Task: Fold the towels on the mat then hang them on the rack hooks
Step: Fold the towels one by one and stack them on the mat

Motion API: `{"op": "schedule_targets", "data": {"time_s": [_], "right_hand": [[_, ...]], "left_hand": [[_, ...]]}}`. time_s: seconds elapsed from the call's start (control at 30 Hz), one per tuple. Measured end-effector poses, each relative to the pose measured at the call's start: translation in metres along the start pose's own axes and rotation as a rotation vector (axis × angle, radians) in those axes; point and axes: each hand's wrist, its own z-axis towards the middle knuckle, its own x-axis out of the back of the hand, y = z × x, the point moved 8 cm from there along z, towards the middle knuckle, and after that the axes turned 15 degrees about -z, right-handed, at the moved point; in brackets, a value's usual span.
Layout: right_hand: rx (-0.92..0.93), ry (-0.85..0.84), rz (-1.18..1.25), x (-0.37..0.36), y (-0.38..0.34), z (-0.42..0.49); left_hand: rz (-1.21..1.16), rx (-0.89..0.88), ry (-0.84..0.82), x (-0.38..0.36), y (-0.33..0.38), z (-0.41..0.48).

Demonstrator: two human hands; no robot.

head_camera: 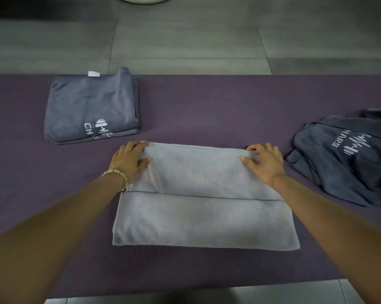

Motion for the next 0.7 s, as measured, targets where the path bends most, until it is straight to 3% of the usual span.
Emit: {"op": "schedule_targets", "data": {"time_s": [0.13, 0.27, 0.4, 0.6, 0.7], "right_hand": [[-0.052, -0.024, -0.029, 0.004, 0.017, 0.015], [-0.051, -0.079, -0.007, 0.003, 0.028, 0.019], [-0.096, -0.049, 0.241, 0.007, 0.038, 0.023], [-0.176, 0.049, 0.161, 0.012, 0.042, 0.027], [-0.121, 0.164, 0.068, 0.017, 0.027, 0.016]], "left_hand": [[-0.115, 0.03, 0.025, 0.016, -0.018, 0.016], [-0.499, 0.226, 0.022, 0.019, -0.038, 0.015], [-0.704, 0.274, 0.16, 0.022, -0.049, 0.013], [-0.586, 0.281, 0.335, 0.033, -0.044, 0.01], [-0.34, 0.156, 0.368, 0.035, -0.026, -0.002]]}}
